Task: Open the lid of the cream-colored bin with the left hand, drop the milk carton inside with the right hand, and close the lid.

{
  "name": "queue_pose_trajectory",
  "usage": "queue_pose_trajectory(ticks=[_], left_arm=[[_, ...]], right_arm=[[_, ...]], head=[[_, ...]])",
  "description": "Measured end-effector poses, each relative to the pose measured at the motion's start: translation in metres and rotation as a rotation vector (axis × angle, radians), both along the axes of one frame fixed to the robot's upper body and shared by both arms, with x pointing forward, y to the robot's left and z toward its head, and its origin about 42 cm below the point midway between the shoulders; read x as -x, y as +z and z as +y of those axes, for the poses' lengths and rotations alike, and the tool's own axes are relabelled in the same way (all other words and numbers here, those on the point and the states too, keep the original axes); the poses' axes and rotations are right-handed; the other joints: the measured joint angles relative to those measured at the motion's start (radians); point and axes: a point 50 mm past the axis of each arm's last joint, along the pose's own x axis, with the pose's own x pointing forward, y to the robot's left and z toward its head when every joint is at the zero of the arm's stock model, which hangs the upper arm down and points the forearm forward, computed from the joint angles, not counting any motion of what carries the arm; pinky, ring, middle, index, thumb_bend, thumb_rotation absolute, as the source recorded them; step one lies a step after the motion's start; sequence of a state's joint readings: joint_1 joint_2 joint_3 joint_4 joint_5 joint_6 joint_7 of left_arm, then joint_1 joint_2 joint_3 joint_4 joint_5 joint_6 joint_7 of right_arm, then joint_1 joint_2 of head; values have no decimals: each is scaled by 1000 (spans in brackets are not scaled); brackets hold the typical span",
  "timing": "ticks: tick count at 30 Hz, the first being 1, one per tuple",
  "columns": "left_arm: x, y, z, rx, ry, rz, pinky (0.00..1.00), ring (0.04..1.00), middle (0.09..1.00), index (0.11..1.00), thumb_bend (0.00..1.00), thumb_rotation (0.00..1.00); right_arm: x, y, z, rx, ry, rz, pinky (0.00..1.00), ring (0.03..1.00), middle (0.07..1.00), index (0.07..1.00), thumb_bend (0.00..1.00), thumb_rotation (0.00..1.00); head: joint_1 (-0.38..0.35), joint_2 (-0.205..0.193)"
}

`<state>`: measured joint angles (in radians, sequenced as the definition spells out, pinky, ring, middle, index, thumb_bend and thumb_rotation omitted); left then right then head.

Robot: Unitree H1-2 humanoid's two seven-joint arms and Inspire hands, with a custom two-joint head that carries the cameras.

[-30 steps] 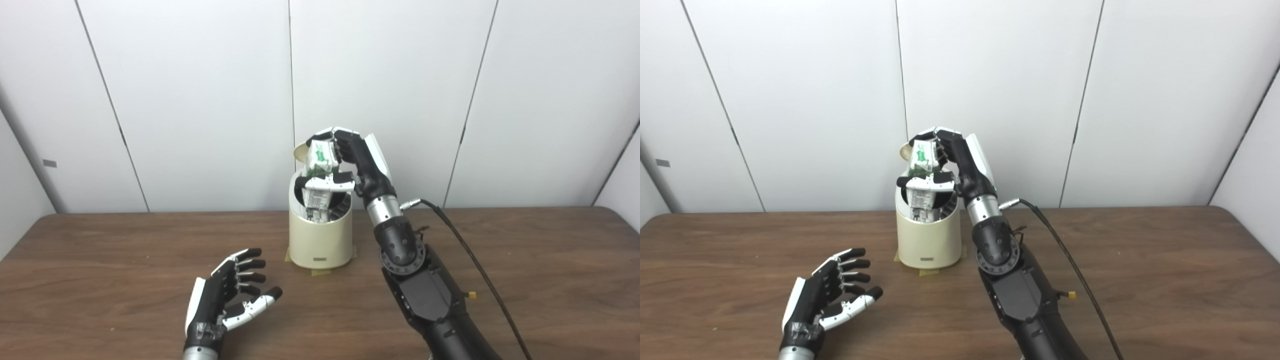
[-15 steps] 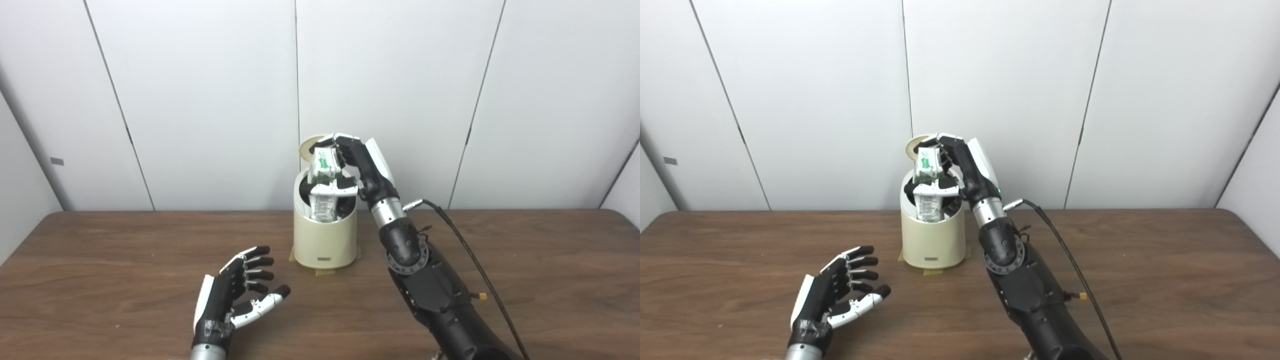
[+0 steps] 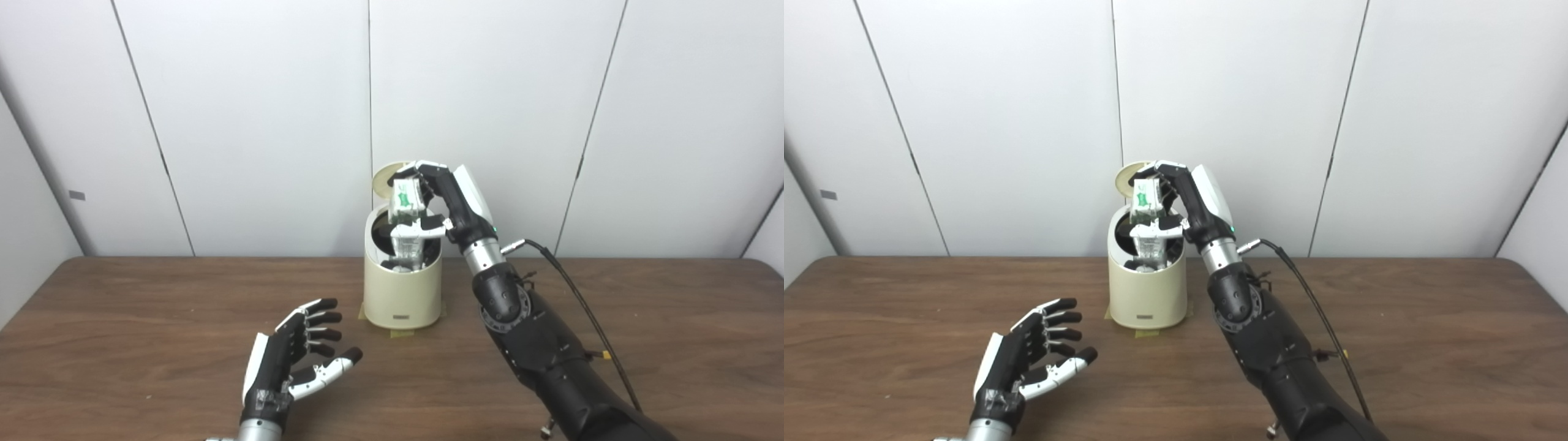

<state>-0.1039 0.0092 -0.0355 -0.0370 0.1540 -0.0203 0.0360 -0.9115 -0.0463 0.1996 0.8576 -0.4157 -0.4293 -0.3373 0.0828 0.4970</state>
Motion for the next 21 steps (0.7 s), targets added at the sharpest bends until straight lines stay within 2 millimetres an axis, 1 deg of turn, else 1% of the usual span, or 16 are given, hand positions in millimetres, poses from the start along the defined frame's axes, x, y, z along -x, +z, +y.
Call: queue_pose_trajectory(ticks=[11,15,17,18,19,21], left_arm=[[4,-3,-1,-1,-2,9,540,627,715,755,691,47],[4,-2,-1,-1,-2,7,533,624,715,756,689,39],[5,-1,-1,-1,-3,2,535,623,713,755,690,38],[5,0,-2,-1,-3,-1,538,626,715,756,688,41],[5,1,-2,-1,-3,-3,540,626,714,757,687,41],[5,1,-1,-2,-3,-3,541,625,712,756,689,43]], right_arm=[[1,-5,4,23,-25,-29,319,388,494,546,511,0],[2,-6,4,25,-14,-21,356,416,499,519,517,0],[1,-8,2,67,16,-2,393,429,510,511,518,0],[1,-10,1,99,32,6,443,525,594,594,686,45],[0,-12,-1,135,43,11,484,597,657,654,801,78],[0,-13,-5,181,63,10,510,639,701,688,861,96]], head=[[6,8],[8,12],[6,14],[6,14],[6,14],[3,15]])
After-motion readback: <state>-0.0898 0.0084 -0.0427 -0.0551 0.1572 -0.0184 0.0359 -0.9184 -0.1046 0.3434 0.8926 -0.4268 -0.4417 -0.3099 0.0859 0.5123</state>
